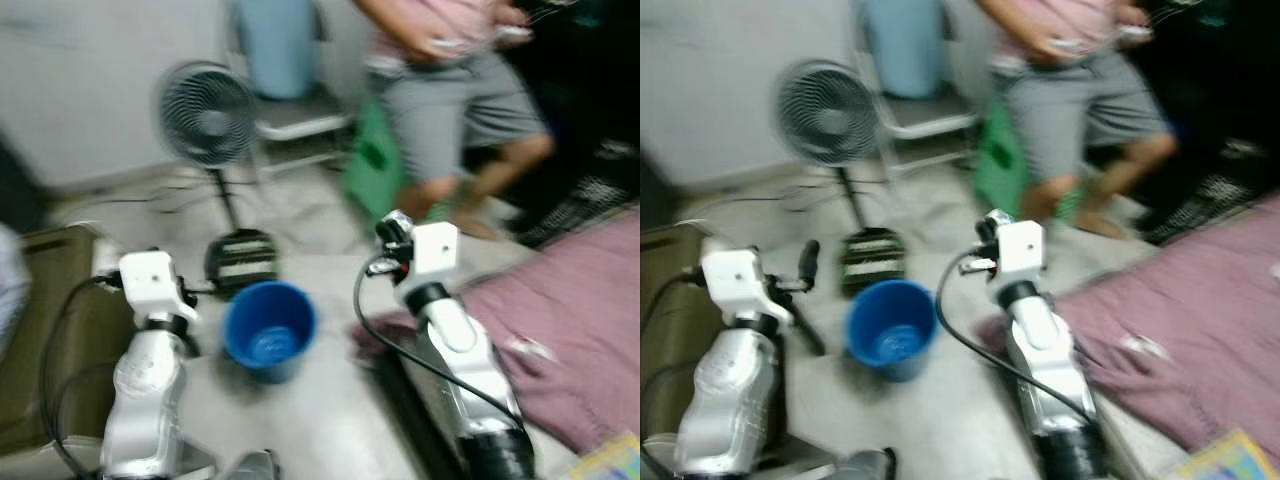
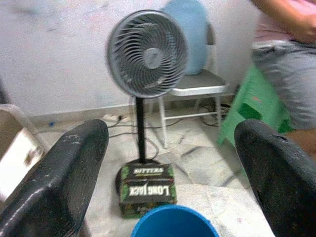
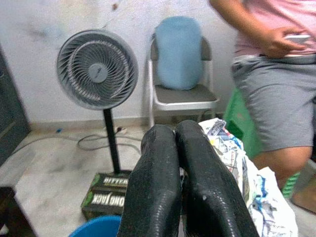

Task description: Clean up the room

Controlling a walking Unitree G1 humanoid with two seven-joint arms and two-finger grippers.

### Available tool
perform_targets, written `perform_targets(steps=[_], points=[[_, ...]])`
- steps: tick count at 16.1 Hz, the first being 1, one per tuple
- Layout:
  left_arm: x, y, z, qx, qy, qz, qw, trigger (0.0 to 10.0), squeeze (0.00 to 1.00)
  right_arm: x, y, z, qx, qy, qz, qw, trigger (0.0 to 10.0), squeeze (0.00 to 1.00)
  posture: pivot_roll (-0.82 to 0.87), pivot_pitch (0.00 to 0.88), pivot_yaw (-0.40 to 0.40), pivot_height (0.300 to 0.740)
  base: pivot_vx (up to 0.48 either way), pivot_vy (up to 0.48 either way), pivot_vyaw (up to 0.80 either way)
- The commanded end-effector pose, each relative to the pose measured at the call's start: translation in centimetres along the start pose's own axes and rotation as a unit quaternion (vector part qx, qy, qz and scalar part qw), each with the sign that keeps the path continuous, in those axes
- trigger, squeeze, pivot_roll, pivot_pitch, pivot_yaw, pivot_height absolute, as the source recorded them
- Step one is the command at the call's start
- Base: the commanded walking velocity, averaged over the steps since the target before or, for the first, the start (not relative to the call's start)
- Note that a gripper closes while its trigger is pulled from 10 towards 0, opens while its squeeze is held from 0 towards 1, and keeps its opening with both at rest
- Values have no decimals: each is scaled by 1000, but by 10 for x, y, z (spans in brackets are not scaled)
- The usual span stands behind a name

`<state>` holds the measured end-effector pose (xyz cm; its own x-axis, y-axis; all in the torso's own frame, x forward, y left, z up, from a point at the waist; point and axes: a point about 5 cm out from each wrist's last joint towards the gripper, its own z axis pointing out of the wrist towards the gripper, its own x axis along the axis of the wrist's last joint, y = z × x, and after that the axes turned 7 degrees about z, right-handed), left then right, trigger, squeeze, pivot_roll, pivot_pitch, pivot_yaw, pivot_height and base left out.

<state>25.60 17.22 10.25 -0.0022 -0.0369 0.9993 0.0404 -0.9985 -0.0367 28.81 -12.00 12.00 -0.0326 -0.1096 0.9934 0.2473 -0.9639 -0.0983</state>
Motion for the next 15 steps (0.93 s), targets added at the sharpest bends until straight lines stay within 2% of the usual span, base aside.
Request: perform_targets(steps=[1, 5, 7, 15], points=[[1, 0, -1, -6, 0, 2, 1000, 10000, 0, 1, 1, 1, -3, 1, 2, 1000, 10000, 0, 47, 32, -17, 740, 0, 0, 800], [1, 1, -1, -10, 2, 2, 1000, 10000, 0, 1, 1, 1, -3, 1, 2, 1000, 10000, 0, 48, 31, -16, 740, 0, 0, 800], [2, 3, -2, -26, 9, -8, 1000, 10000, 0, 0, 2, 0, -7, -1, 5, 1000, 10000, 0, 48, 32, -15, 740, 0, 0, 0], [3, 4, -4, -36, 9, -13, 999, 10000, 0, 0, 1, 1, -4, -1, 7, 1000, 10000, 0, 50, 34, -17, 740, 311, 0, 0]])
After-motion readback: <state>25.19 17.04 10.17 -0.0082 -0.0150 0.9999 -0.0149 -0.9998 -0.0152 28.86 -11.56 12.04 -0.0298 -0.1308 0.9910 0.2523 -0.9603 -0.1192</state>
